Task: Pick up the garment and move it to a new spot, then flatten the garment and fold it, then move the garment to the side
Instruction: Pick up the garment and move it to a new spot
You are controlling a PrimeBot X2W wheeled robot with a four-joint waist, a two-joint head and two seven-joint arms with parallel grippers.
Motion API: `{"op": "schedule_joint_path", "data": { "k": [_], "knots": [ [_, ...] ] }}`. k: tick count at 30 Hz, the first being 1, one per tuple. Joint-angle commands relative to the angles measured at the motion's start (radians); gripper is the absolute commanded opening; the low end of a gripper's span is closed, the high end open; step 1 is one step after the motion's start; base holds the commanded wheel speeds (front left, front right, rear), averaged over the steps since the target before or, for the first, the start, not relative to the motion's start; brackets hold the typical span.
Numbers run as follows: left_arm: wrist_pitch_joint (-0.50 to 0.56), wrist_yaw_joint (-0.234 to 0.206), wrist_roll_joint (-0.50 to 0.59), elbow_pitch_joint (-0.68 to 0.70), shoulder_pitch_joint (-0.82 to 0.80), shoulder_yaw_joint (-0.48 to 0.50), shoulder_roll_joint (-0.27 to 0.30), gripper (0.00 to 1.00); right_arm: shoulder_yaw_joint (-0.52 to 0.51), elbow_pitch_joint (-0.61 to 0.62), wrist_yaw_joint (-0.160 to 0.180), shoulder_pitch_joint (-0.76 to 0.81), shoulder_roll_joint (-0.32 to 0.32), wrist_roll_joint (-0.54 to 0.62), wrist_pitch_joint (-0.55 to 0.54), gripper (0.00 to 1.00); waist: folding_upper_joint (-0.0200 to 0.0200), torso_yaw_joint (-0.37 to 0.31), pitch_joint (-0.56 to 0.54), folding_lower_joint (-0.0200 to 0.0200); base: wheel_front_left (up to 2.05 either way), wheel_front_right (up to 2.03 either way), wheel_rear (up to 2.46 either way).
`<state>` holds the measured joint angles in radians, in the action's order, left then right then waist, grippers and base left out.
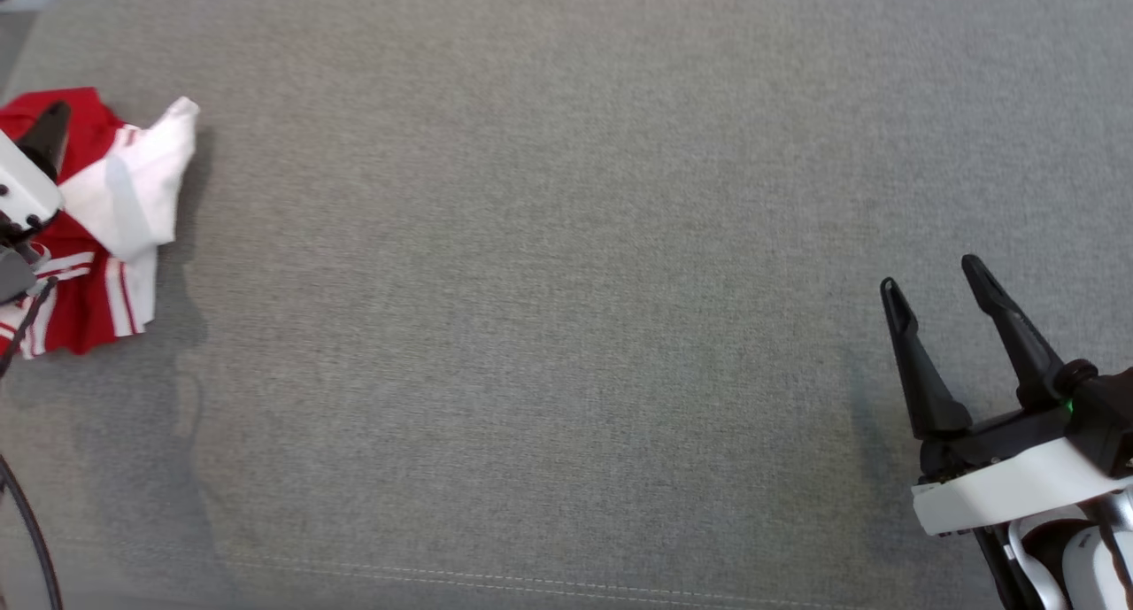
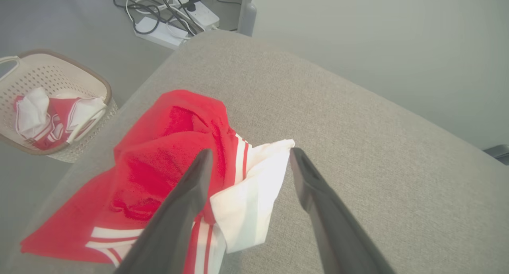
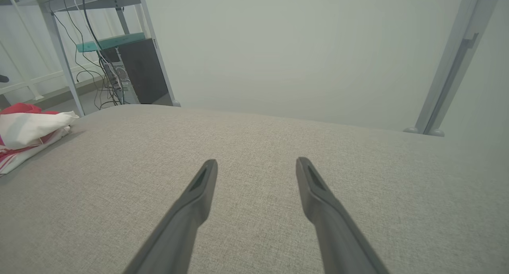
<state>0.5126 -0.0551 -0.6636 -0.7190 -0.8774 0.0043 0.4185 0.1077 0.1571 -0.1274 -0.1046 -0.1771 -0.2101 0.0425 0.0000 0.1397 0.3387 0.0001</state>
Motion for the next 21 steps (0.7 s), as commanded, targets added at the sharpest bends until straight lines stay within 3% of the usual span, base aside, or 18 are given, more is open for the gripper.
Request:
{"op": "schedule_joint_path", "data": {
  "k": [1, 6, 14, 15, 16, 17, 21],
  "knots": [
    [0.012, -0.009, -0.018, 0.007, -0.009, 0.035, 0.041, 1.0, 0.015, 0.038, -0.003, -0.024, -0.018, 0.001, -0.004, 1.0, 0.0, -0.041, 0.058, -0.0001, 0.0, 0.0, 0.0],
    [0.056, -0.031, -0.033, -0.017, 0.018, 0.026, 0.012, 1.0, 0.009, 0.041, -0.003, -0.032, -0.027, -0.004, -0.011, 1.0, 0.0, -0.032, 0.084, -0.0001, 0.0, 0.0, 0.0],
    [0.052, -0.064, -0.006, -0.05, 0.037, 0.011, 0.031, 1.0, 0.024, 0.059, -0.003, -0.057, -0.039, -0.013, -0.023, 1.0, 0.0, -0.044, 0.116, -0.0001, 0.0, 0.0, 0.0],
    [0.05, -0.065, -0.007, -0.051, 0.038, 0.01, 0.029, 0.86, 0.02, 0.06, -0.003, -0.056, -0.041, -0.015, -0.025, 1.0, 0.0, -0.045, 0.119, -0.0001, 0.0, 0.0, 0.0],
    [0.048, -0.067, -0.005, -0.053, 0.039, 0.009, 0.029, 0.21, 0.016, 0.062, -0.003, -0.056, -0.044, -0.015, -0.027, 1.0, 0.0, -0.045, 0.123, -0.0001, 0.0, 0.0, 0.0],
    [0.043, -0.07, -0.004, -0.055, 0.039, 0.008, 0.028, 0.0, 0.014, 0.063, -0.003, -0.056, -0.046, -0.016, -0.028, 1.0, 0.0, -0.046, 0.124, -0.0001, 0.0, 0.0, 0.0],
    [0.046, -0.082, 0.004, -0.057, 0.033, -0.001, 0.031, 0.0, 0.007, 0.062, -0.003, -0.054, -0.048, -0.02, -0.03, 1.0, 0.0, -0.046, 0.12, -0.0001, 0.0, 0.0, 0.0]
  ]
}}
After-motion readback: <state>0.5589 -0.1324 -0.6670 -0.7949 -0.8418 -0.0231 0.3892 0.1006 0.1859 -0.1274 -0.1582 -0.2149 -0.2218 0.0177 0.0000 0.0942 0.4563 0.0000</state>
